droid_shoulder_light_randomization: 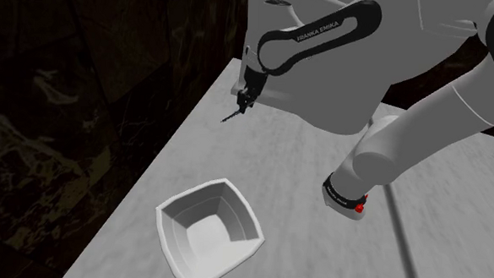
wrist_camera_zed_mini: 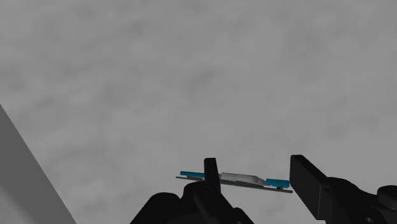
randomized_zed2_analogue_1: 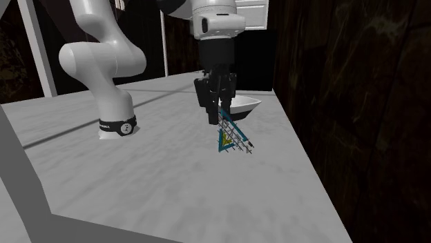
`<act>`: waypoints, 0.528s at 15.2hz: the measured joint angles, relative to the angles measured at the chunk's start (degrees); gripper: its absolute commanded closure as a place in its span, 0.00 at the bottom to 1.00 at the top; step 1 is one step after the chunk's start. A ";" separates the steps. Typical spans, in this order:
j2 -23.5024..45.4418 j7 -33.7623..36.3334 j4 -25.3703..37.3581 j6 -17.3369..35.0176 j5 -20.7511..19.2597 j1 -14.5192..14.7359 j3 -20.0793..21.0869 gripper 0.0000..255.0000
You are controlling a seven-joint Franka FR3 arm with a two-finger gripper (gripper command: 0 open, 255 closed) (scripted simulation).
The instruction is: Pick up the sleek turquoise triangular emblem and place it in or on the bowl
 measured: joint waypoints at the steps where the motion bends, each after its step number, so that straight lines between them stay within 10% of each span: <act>1: -0.58 -0.03 0.31 -0.90 -0.02 -0.03 -0.06 1.00; 8: -4.73 1.56 0.97 -5.64 0.44 0.80 0.91 1.00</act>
